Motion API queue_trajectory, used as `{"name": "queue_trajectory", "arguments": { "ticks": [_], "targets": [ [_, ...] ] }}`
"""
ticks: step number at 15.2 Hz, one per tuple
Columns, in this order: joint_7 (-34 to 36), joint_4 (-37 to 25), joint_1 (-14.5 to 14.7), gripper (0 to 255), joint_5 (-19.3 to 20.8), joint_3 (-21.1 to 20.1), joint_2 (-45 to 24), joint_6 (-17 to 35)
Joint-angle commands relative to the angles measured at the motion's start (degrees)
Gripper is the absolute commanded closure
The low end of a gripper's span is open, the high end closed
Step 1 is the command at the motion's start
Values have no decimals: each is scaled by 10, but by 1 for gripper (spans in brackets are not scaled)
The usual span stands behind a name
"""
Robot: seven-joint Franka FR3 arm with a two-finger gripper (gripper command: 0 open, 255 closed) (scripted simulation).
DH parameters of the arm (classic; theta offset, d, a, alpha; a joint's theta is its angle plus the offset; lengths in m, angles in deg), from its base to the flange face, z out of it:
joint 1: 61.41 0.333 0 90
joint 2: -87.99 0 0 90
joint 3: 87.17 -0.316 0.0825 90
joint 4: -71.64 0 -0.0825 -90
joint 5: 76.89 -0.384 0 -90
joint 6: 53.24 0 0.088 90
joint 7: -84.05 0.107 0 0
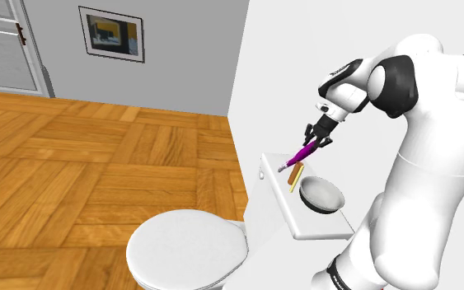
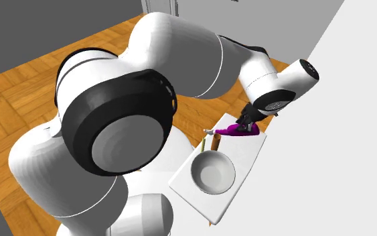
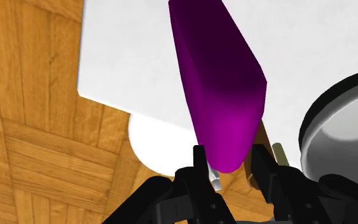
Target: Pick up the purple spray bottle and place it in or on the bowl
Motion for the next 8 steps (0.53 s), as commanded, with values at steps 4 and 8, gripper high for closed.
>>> {"name": "queue_trajectory", "arguments": {
  "ticks": [4,8],
  "targets": [
    [34,-15,25,255,38,21,35,-19],
    [60,-30,42,255,67,33,63,-37]
  ]
}}
